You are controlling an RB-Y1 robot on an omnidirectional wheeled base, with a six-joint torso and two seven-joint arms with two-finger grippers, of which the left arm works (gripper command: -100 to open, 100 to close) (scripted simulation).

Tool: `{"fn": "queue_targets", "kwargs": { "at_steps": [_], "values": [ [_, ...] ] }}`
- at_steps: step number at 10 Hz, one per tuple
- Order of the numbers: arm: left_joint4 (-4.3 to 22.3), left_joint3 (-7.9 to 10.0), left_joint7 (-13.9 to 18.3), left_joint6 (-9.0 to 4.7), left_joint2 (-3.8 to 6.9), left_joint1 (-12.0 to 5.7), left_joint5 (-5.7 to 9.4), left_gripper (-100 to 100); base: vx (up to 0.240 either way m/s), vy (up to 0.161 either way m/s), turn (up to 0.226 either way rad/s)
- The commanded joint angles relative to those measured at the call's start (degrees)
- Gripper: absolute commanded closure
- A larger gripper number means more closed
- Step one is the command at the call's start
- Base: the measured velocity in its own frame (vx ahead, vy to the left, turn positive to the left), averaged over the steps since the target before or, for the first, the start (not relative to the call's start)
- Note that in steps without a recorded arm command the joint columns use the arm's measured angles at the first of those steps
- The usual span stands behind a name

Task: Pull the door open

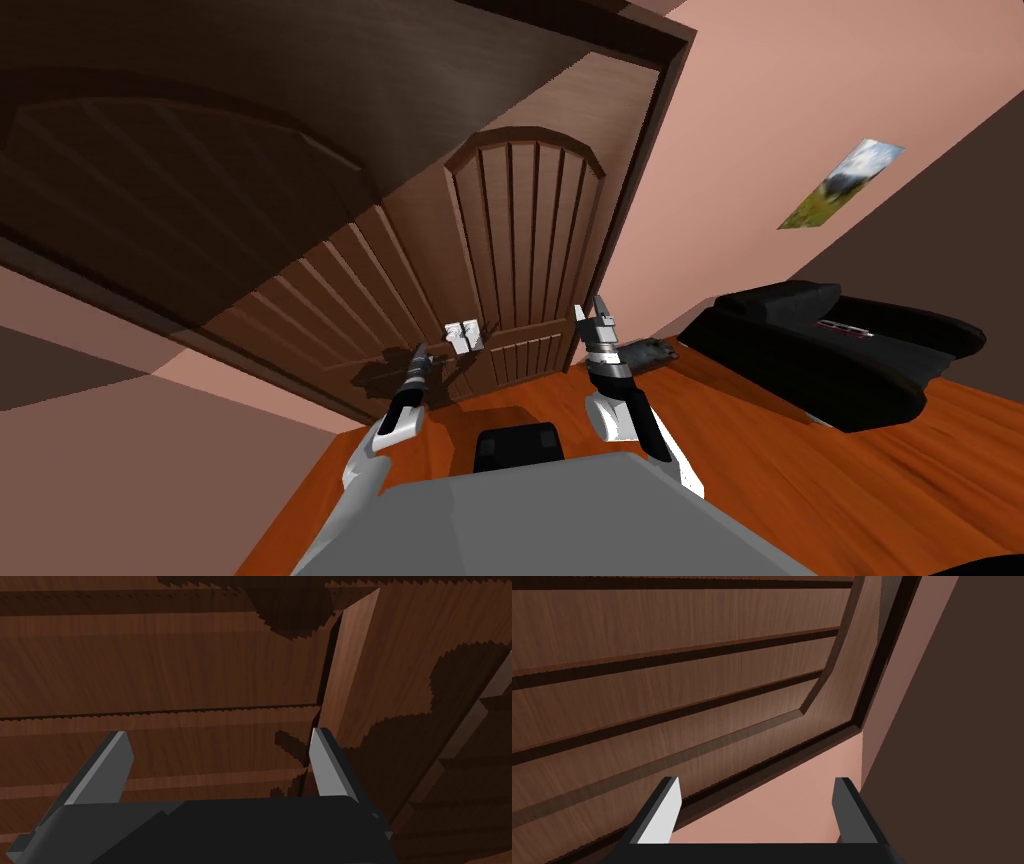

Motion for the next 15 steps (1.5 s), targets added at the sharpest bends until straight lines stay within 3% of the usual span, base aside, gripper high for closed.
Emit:
{"fn": "queue_targets", "kwargs": {
  "at_steps": [1,2,3,4,9,10,12,13,14,15],
  "values": [
    [-0.7,-1.28,0.1,0.16,-0.65,-1.32,-0.14,-100,0.232,-0.101,-0.208],
    [-1.0,-2.06,0.1,0.07,-1.17,-2.00,-0.26,-100,0.198,-0.132,-0.194],
    [-0.8,-1.54,0.1,0.17,-0.73,-1.64,-0.15,-100,0.081,-0.062,-0.026],
    [-0.8,-1.54,0.1,0.17,-0.73,-1.64,-0.15,100,-0.006,0.007,0.030],
    [-0.8,-1.54,0.1,0.17,-0.73,-1.64,-0.15,100,-0.017,0.008,-0.010],
    [-0.3,-0.75,0.2,0.34,-0.05,-0.58,-0.01,100,-0.093,0.069,0.091],
    [-0.3,-0.75,0.2,0.34,-0.05,-0.58,-0.01,100,-0.094,0.070,0.078],
    [0.0,-0.02,0.4,0.39,0.71,0.27,0.15,100,-0.139,0.039,0.085],
    [-0.8,-0.50,0.5,0.52,0.50,0.39,0.10,-100,-0.169,0.008,0.046],
    [-1.3,-0.86,0.6,0.53,0.55,0.64,0.10,-100,-0.193,-0.032,-0.020]
  ]
}}
